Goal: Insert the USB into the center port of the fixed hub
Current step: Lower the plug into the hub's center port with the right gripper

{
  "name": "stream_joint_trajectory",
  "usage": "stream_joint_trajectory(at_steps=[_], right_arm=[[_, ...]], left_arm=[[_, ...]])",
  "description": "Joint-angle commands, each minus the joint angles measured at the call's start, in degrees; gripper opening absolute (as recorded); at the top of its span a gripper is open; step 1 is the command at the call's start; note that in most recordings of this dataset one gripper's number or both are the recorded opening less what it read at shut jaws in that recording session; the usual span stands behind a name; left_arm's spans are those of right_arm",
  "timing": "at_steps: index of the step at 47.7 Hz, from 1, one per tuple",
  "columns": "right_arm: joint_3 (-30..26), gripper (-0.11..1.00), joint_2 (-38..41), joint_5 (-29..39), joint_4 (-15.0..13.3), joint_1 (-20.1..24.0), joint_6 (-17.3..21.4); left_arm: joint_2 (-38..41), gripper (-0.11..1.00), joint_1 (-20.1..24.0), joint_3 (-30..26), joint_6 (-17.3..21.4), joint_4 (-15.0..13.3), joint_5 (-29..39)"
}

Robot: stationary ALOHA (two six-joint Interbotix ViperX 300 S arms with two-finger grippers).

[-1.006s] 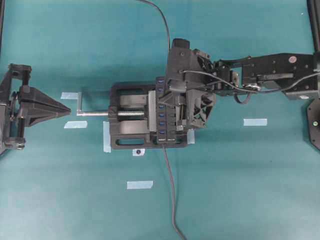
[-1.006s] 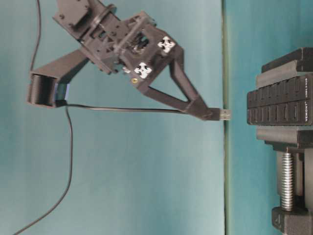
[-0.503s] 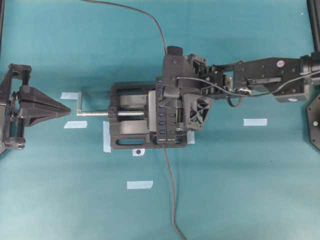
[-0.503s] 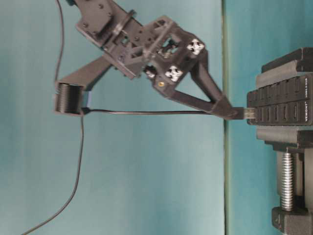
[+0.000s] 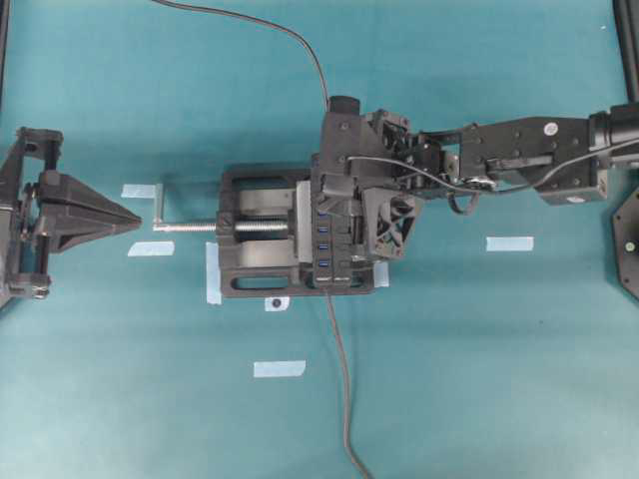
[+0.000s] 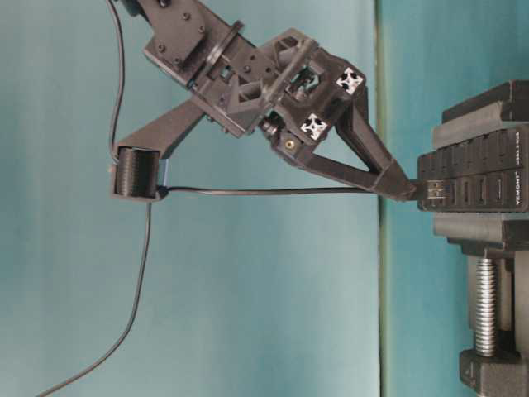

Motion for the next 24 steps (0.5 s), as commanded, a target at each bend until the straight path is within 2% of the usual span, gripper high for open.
stream_joint_trajectory(at_steps=[1,24], right_arm=[[-1.49,0.09,-0.53,-0.44,-0.09,0.09,-0.18],[-2.02,0.09,0.26,-0.18,-0.09,0.44,0.00]], left_arm=[[0.18,0.00,0.00,-0.70,-0.09,0.09,-0.35],[0.18,0.00,0.00,-0.79,-0.09,0.09,-0.35]])
